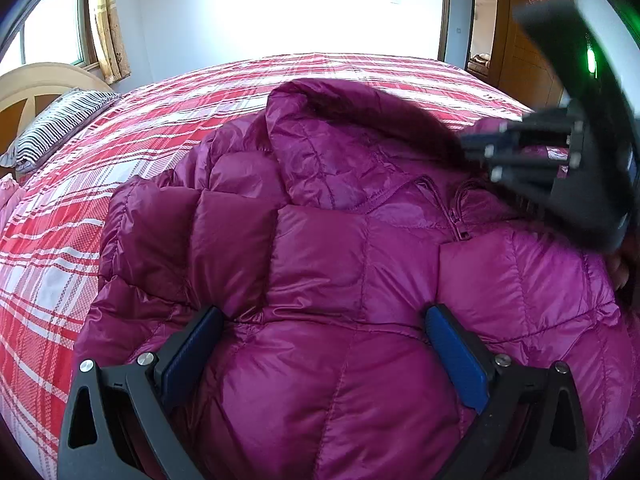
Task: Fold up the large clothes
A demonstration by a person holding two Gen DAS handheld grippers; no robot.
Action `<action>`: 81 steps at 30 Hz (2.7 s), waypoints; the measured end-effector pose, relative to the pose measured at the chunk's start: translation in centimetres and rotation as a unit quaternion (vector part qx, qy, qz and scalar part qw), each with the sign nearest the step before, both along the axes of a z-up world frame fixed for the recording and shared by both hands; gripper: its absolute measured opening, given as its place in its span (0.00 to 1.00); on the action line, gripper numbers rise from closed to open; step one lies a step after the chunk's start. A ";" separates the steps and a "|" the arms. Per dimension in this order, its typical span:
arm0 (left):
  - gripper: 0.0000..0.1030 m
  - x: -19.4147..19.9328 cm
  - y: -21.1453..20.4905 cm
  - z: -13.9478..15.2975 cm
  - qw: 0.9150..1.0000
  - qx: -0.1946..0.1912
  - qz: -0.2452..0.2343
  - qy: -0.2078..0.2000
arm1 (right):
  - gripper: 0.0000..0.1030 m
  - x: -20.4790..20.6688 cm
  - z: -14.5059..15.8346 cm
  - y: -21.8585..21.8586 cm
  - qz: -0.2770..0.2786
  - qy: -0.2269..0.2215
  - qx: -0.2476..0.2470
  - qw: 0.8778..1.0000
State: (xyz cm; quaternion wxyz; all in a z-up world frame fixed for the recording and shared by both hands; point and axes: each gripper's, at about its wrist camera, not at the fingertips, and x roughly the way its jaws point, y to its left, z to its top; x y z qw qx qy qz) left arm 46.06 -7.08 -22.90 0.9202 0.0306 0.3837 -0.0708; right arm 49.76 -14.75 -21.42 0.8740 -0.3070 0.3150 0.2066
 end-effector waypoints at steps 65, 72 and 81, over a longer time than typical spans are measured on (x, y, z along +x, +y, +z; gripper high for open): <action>0.99 13.9 -2.8 0.8 0.999 0.027 0.001 0.037 | 0.22 0.6 6.0 -11.9 -0.192 0.041 0.338 0.920; 0.99 12.1 -1.3 4.0 0.999 -0.013 0.021 -0.033 | 0.20 5.2 2.9 -9.7 -0.212 0.119 0.285 0.927; 0.99 14.3 -2.9 0.8 0.998 0.035 0.018 0.044 | 0.17 2.4 -1.3 -8.8 -0.185 0.099 0.223 0.952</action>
